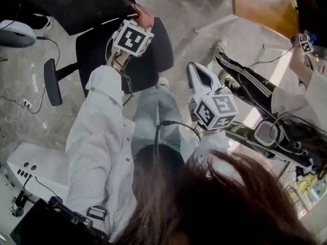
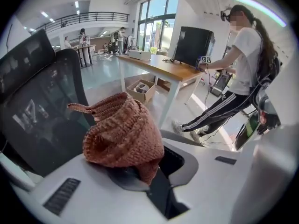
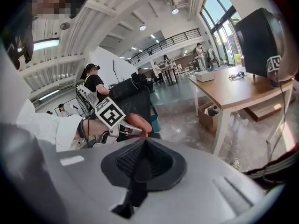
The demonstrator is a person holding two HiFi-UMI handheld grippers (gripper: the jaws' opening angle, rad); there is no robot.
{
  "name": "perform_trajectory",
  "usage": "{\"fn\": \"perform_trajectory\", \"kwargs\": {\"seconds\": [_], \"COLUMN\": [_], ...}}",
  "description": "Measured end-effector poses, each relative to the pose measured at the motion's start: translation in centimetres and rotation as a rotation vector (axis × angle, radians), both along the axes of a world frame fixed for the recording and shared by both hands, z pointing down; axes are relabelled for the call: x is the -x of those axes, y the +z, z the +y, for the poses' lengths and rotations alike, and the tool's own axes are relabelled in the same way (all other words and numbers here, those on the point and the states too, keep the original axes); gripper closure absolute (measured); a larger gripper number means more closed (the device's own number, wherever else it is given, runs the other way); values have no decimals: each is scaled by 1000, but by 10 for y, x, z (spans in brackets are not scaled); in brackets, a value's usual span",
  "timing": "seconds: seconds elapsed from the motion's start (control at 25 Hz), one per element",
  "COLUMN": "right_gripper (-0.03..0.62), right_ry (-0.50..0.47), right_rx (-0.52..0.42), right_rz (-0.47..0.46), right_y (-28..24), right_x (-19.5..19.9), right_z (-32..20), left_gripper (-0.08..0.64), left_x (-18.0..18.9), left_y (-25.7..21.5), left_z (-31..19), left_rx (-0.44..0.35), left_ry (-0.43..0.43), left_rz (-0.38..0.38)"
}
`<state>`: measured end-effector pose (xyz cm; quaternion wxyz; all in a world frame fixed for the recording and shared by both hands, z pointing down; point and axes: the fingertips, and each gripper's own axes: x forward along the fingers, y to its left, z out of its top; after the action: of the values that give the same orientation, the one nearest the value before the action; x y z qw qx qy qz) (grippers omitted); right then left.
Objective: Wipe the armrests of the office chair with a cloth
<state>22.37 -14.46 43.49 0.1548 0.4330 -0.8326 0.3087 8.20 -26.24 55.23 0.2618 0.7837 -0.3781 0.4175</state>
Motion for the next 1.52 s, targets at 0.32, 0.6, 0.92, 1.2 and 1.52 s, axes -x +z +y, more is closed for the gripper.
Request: {"fn": "perform_trajectory", "kwargs": {"seconds": [0.32,0.6,0.92,1.2,1.52], "right_gripper": [591,591,591,591,591], "right_ry": [36,53,87,96,99], "right_rx": [81,84,80,87,105], "right_rz": [-38,-55,-69,-88,-123], "right_y": [35,35,36,42,50], "right_x": [-15,-21,-34,-43,-43], "right_z": [-9,-12,-13,-11,-17], "left_gripper": [511,512,514,514,514], "left_x": [-1,-22,-37,-44,-55], "left_y": [48,59,71,78,89], "left_z": [-39,-8,61,127,158], "left_rx": [-23,65,181,292,301], "left_ry": [316,554,626,627,720], "left_rz": [-417,-562,-539,-433,-503]}}
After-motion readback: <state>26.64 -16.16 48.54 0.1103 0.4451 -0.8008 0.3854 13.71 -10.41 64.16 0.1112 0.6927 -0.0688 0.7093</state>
